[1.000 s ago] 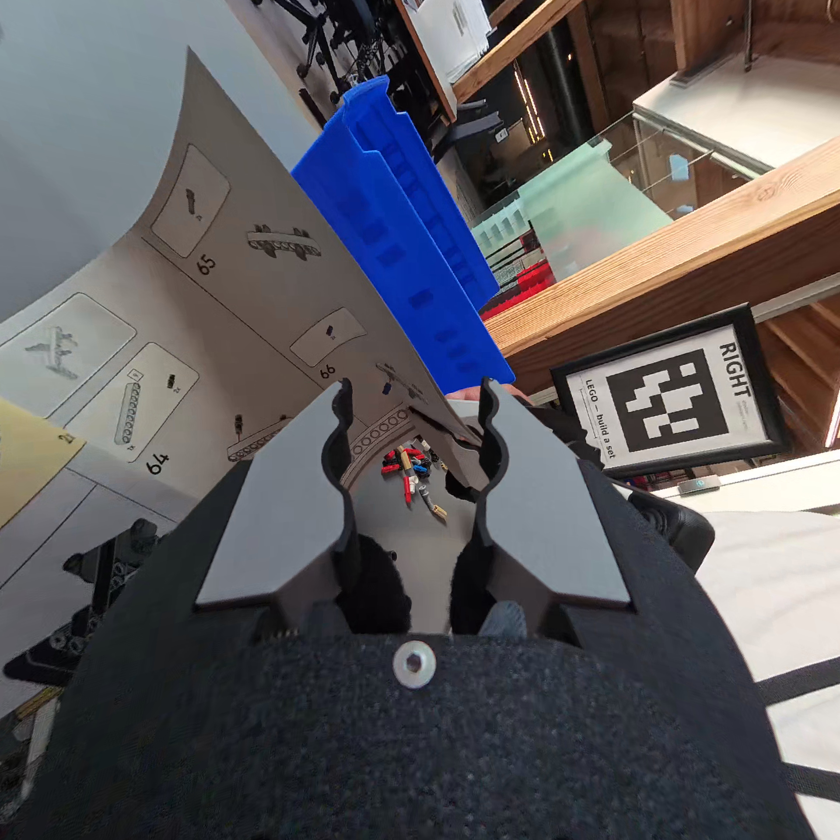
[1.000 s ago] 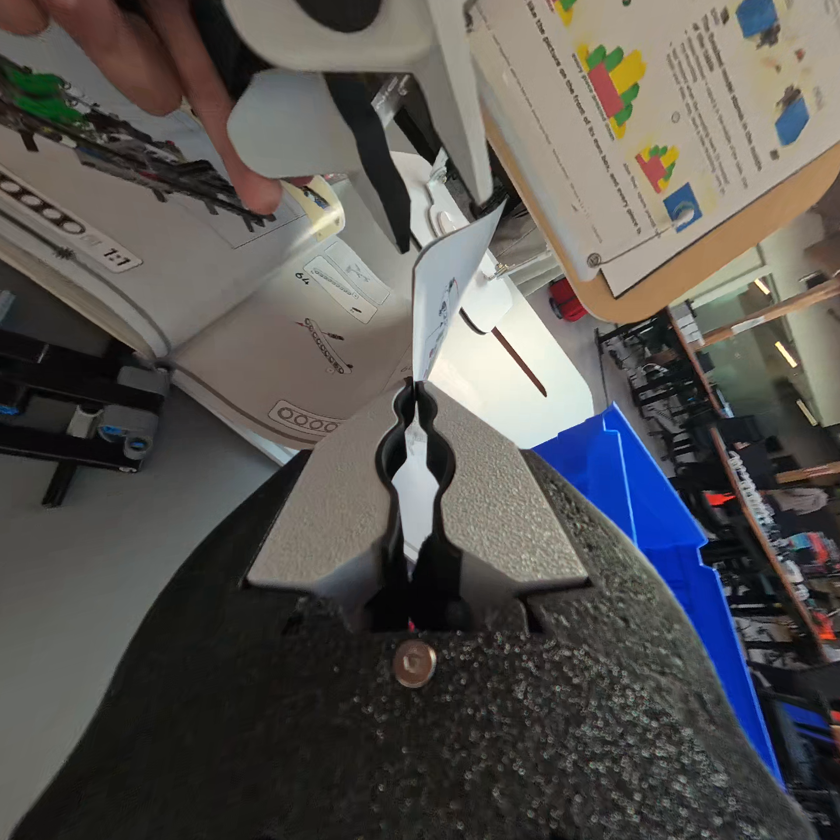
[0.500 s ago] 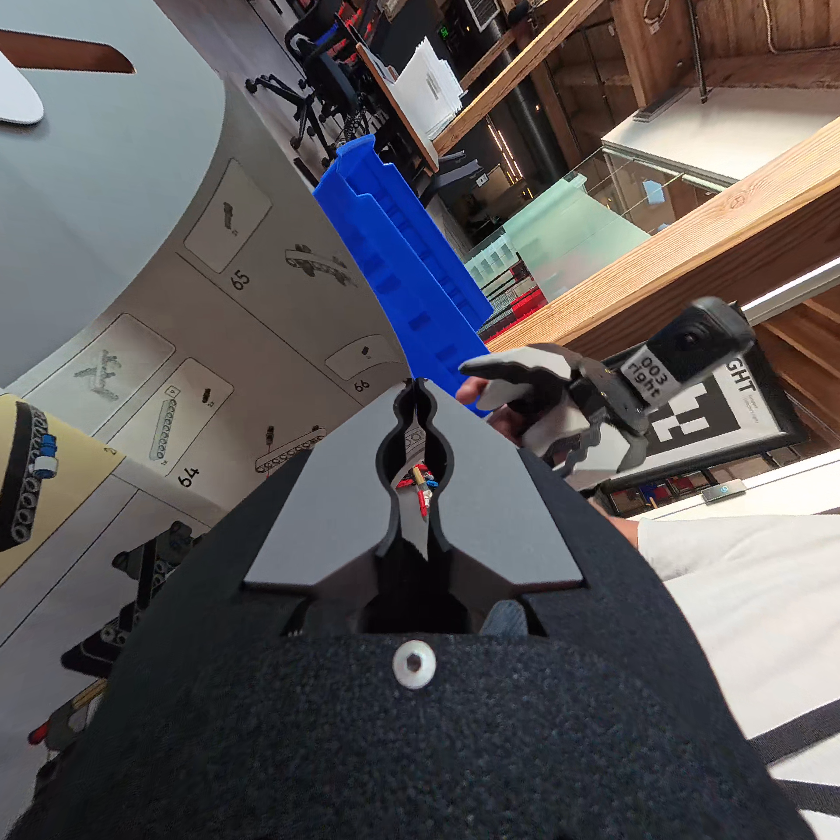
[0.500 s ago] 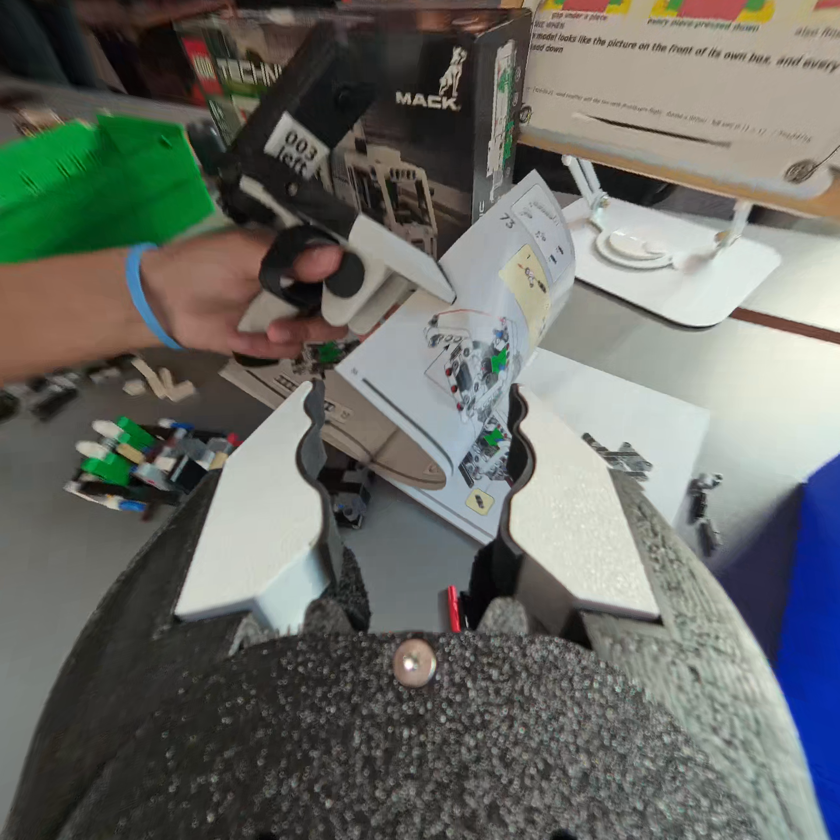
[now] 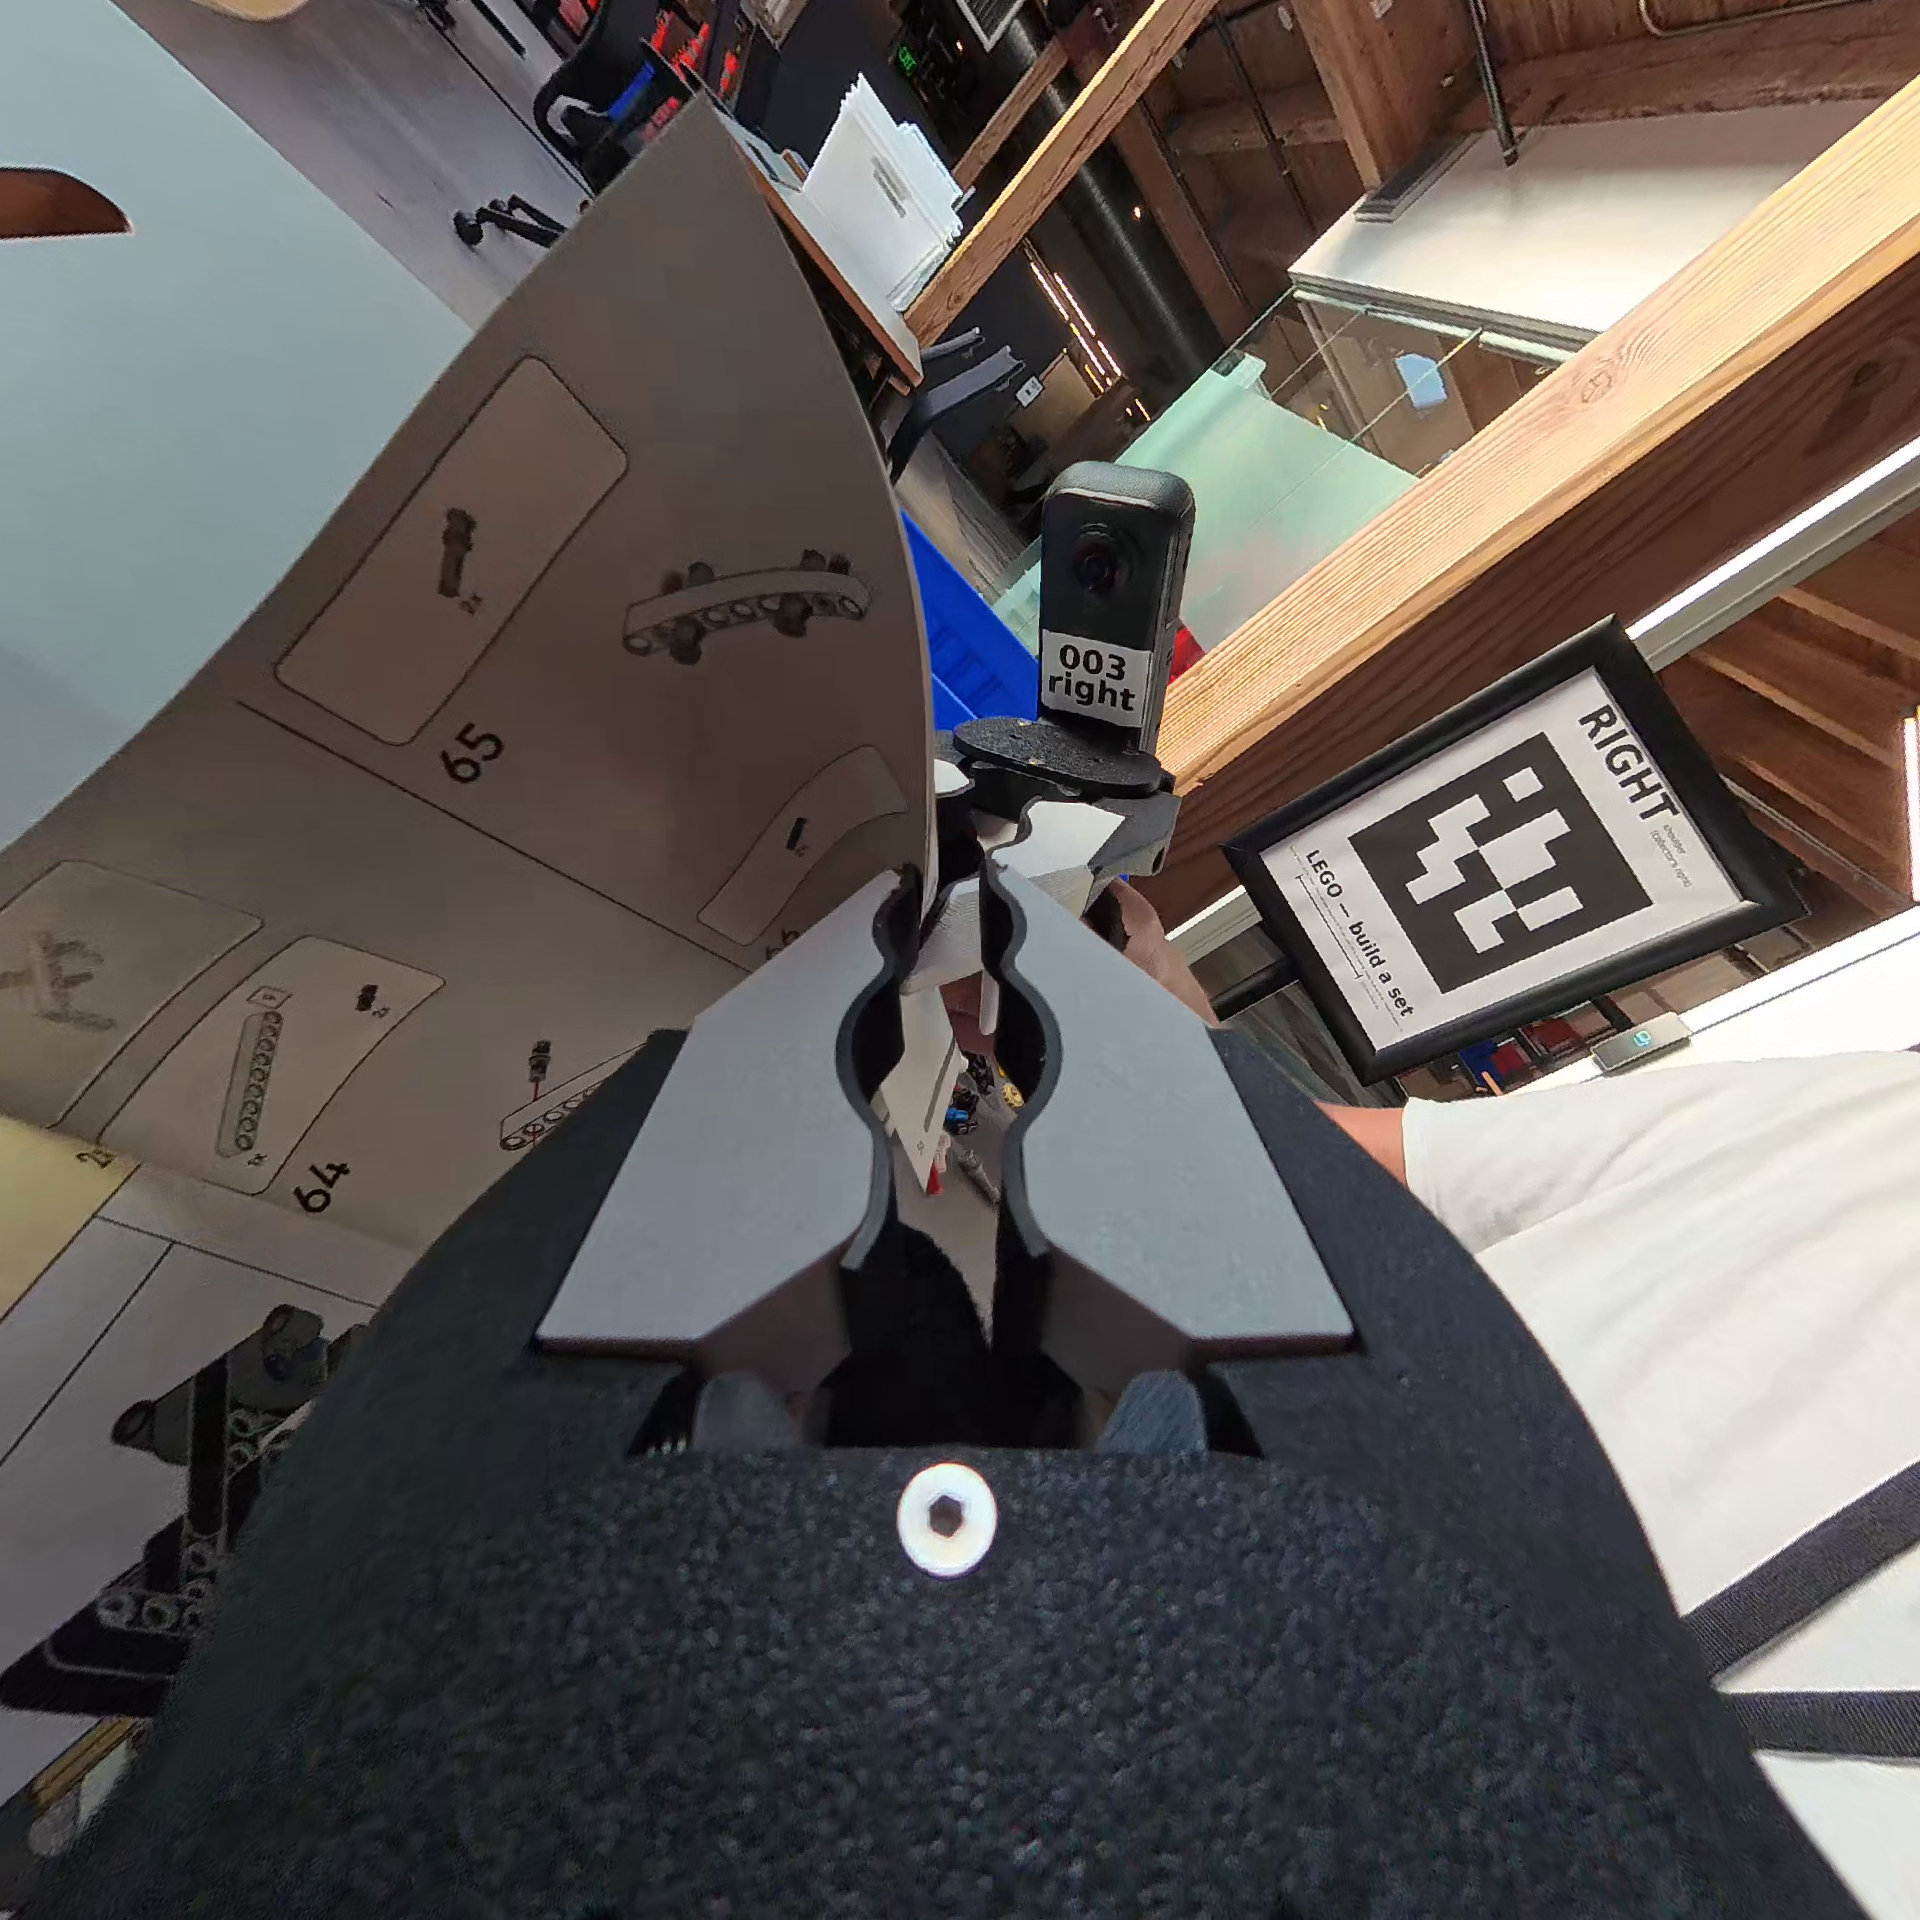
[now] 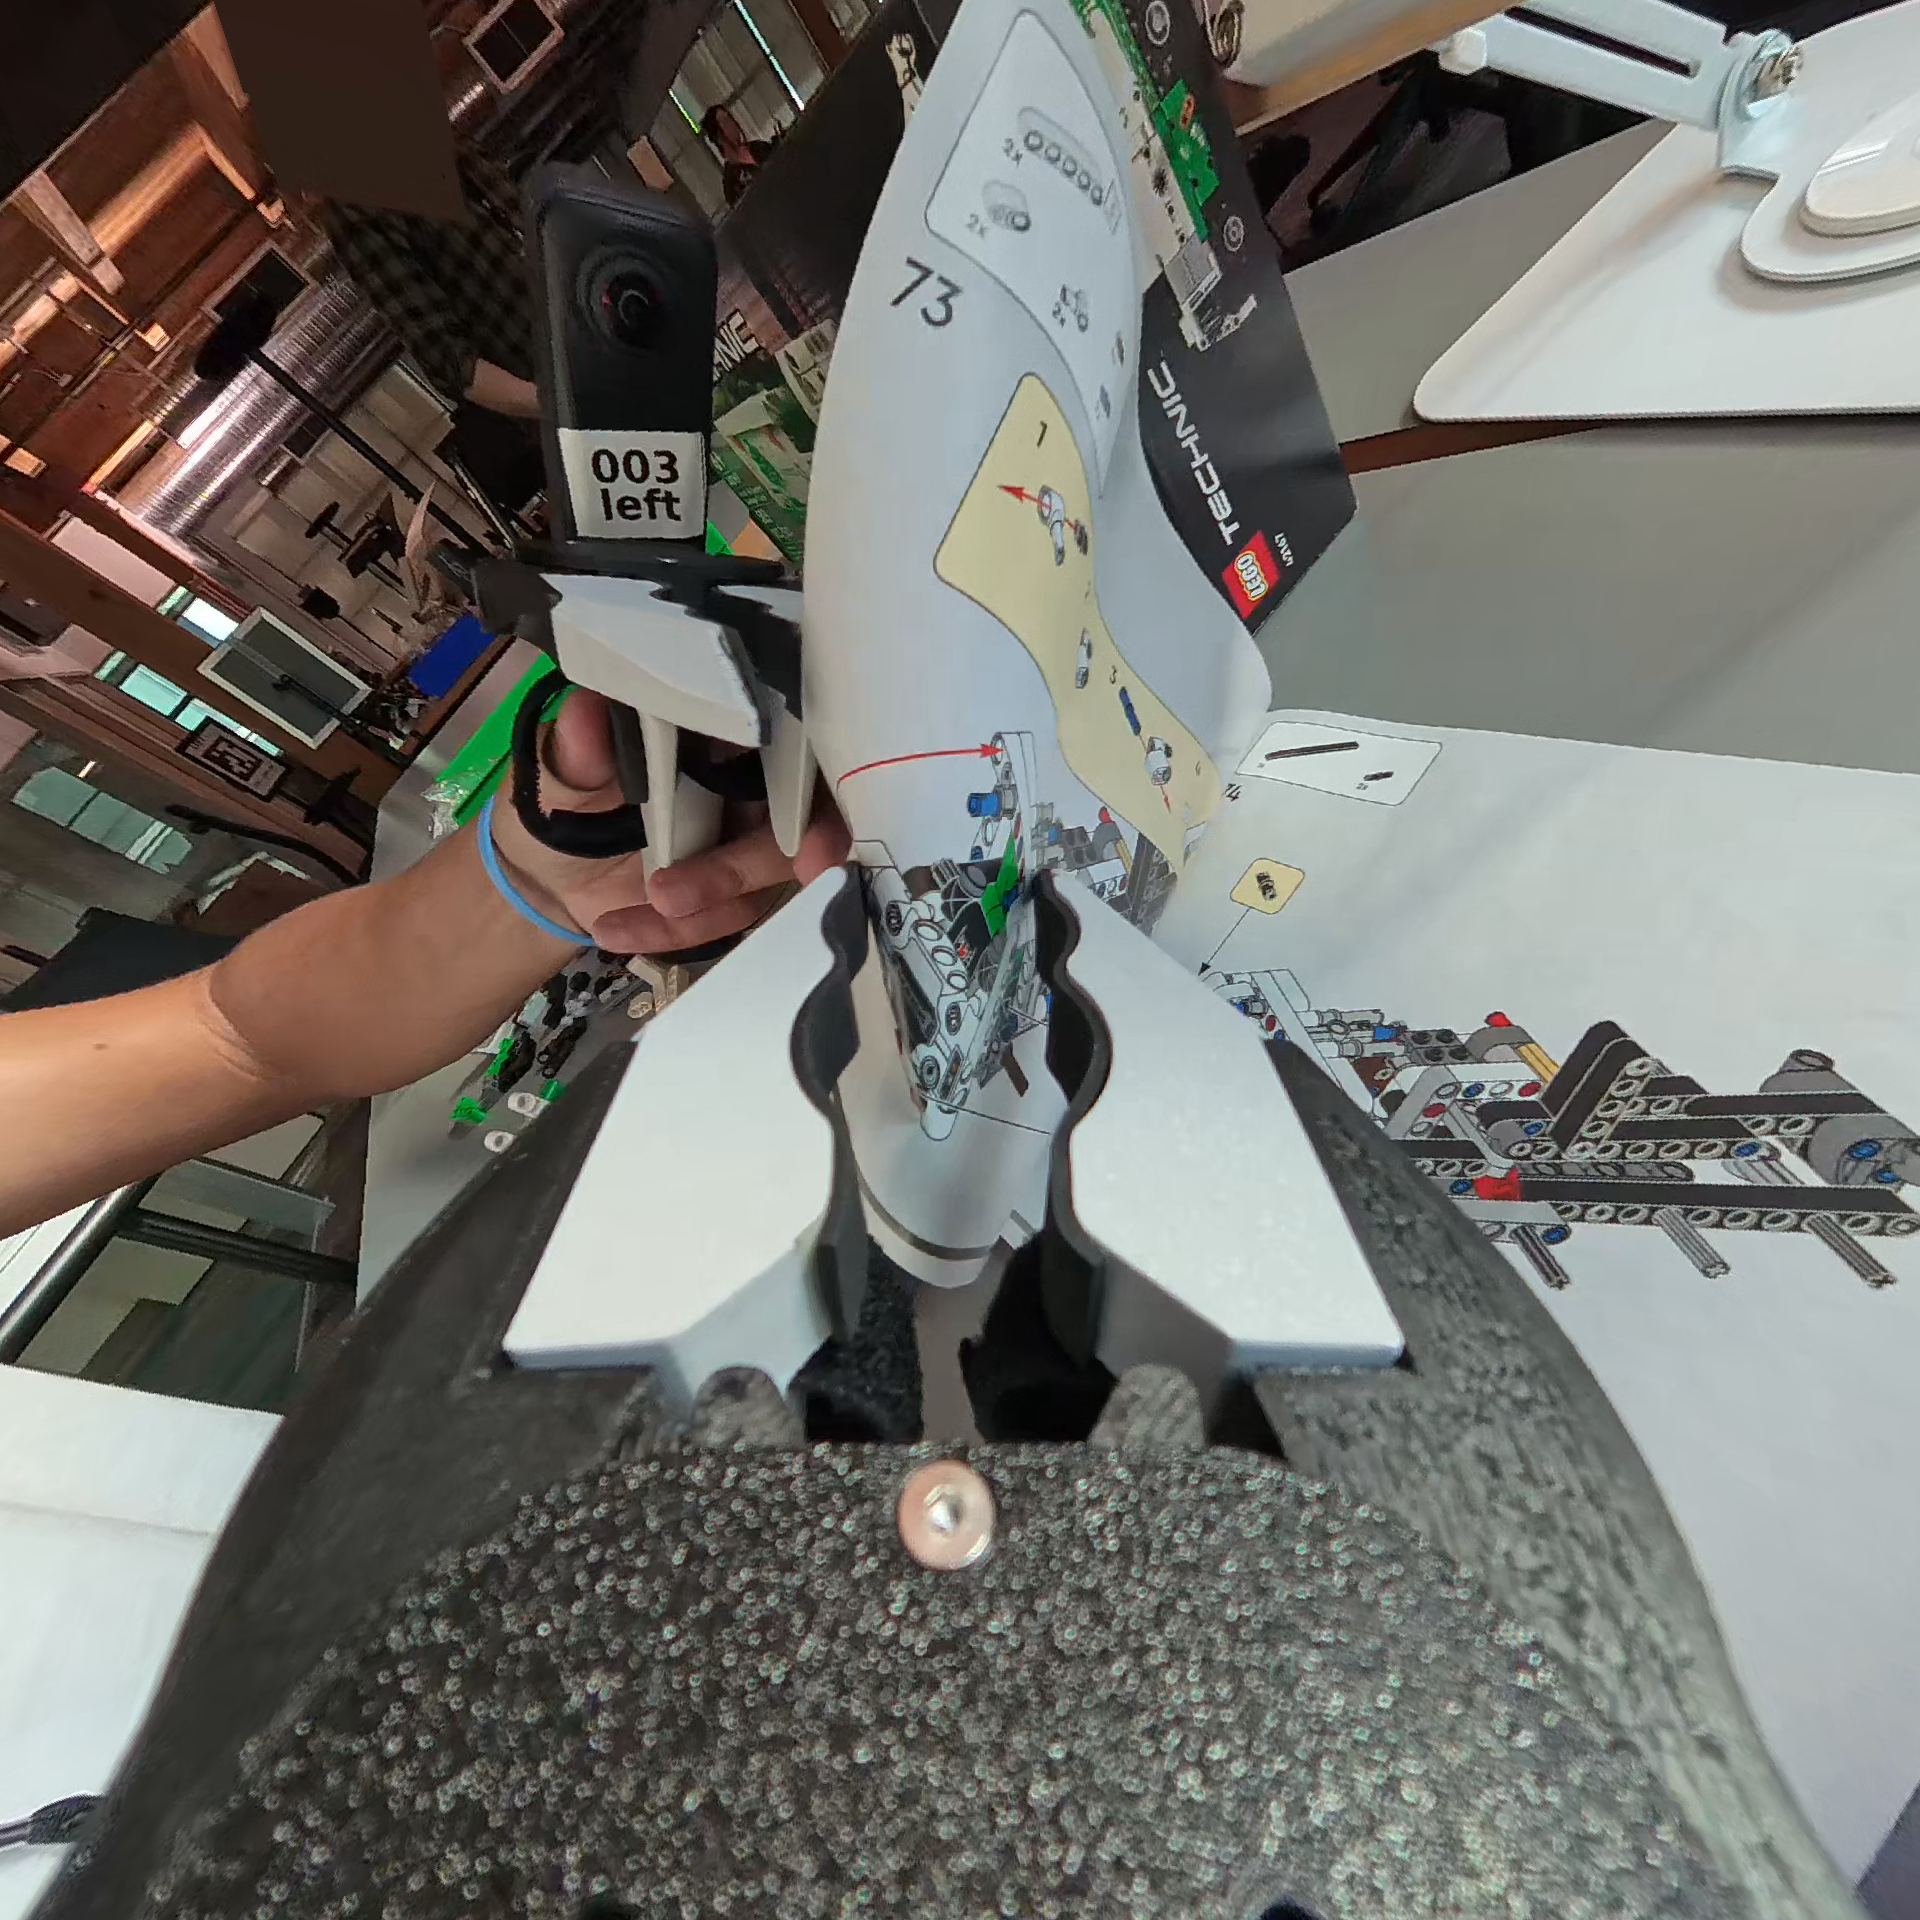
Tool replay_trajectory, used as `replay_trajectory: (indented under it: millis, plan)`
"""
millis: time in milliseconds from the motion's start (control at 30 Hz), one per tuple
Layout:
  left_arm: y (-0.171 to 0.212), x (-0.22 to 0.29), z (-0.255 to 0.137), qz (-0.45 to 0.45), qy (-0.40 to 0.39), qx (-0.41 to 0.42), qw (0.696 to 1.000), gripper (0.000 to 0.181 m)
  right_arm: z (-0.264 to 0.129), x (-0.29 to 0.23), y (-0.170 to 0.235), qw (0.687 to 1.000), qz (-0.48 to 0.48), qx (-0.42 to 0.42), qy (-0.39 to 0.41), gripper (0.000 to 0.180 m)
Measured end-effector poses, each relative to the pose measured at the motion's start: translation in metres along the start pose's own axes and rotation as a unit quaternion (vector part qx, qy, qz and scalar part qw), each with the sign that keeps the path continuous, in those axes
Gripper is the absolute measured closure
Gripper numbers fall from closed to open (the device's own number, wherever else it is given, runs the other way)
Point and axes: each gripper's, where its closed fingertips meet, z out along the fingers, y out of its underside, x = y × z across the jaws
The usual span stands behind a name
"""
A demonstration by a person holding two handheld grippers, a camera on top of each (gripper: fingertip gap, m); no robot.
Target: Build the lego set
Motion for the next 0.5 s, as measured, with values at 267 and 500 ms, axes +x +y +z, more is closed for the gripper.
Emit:
replay_trajectory:
  millis: [267,500]
  plan:
    - [0.013,-0.01,-0.007,0.013,0.002,-0.023,1.0,0.181,-0.006,0.0,0.0,0.999,0.025,0.008,-0.033,0.148]
    - [0.017,-0.007,-0.007,0.014,0.027,-0.019,0.999,0.181,-0.008,0.004,-0.003,0.999,0.021,0.013,-0.031,0.137]
